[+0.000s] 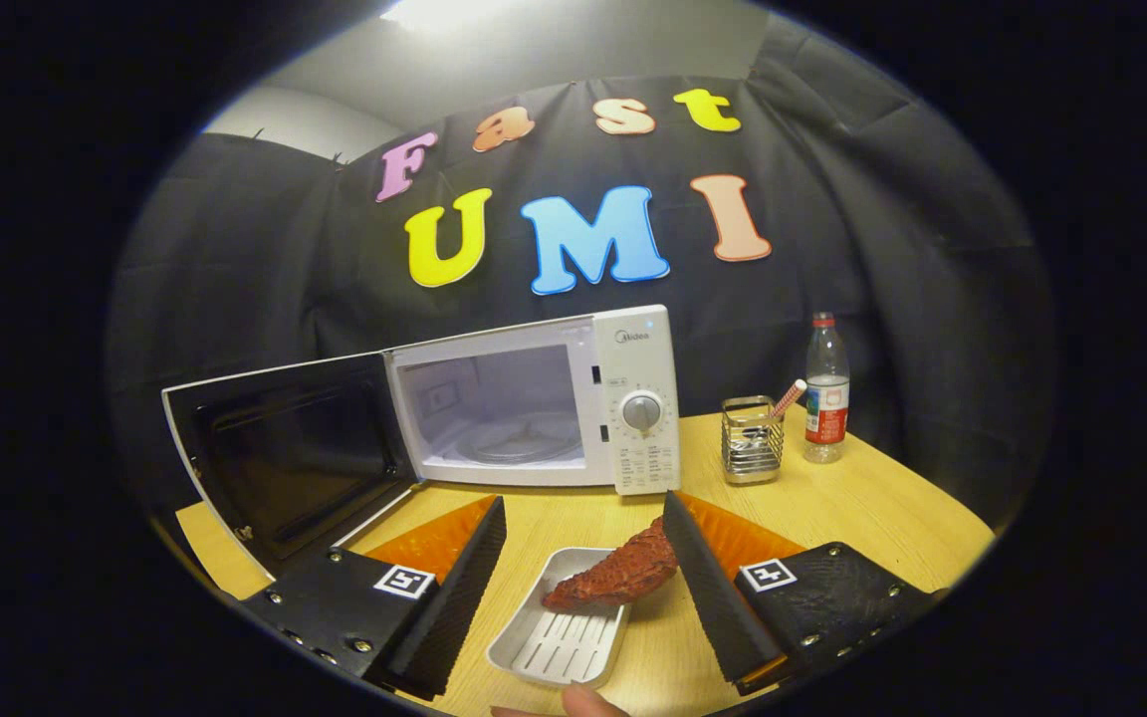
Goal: Open the microwave, put the food inside, and close the microwave door.
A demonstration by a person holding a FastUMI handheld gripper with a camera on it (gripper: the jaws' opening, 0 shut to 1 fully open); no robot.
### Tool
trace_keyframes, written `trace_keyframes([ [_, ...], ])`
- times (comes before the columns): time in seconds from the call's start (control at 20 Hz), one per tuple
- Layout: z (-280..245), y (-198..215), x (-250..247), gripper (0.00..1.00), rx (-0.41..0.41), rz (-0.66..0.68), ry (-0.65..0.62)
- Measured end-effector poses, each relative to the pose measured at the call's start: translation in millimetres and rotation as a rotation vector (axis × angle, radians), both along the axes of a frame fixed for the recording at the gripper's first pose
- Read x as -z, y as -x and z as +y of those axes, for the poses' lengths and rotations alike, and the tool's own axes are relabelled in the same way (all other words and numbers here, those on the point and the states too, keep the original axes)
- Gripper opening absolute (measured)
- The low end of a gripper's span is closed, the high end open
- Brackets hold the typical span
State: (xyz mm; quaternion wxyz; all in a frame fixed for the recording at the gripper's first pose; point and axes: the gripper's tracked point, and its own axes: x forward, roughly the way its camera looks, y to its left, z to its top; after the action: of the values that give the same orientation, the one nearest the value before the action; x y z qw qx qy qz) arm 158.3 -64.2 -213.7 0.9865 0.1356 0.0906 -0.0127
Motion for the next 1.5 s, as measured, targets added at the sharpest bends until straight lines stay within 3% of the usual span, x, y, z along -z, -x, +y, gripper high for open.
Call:
trace_keyframes([
  [0.2,-26,-18,35,0.96,0.022,0.076,-0.125],
  [0.45,-26,-31,51,0.96,-0.032,0.108,-0.267],
  [0.65,-11,-39,63,0.84,-0.1,0.144,-0.399],
  [0.7,-8,-41,67,0.75,-0.101,0.15,-0.435],
  [0.75,-12,-45,68,0.5,-0.089,0.151,-0.463],
  [0.8,-11,-46,65,0.36,-0.096,0.141,-0.502],
  [0.85,-10,-44,63,0.29,-0.104,0.134,-0.522],
  [0.9,-8,-58,64,0.3,-0.107,0.131,-0.56],
  [1.0,-5,-47,53,0.15,-0.104,0.121,-0.589],
  [1.5,23,-44,-13,0.15,-0.134,0.07,-0.547],
])
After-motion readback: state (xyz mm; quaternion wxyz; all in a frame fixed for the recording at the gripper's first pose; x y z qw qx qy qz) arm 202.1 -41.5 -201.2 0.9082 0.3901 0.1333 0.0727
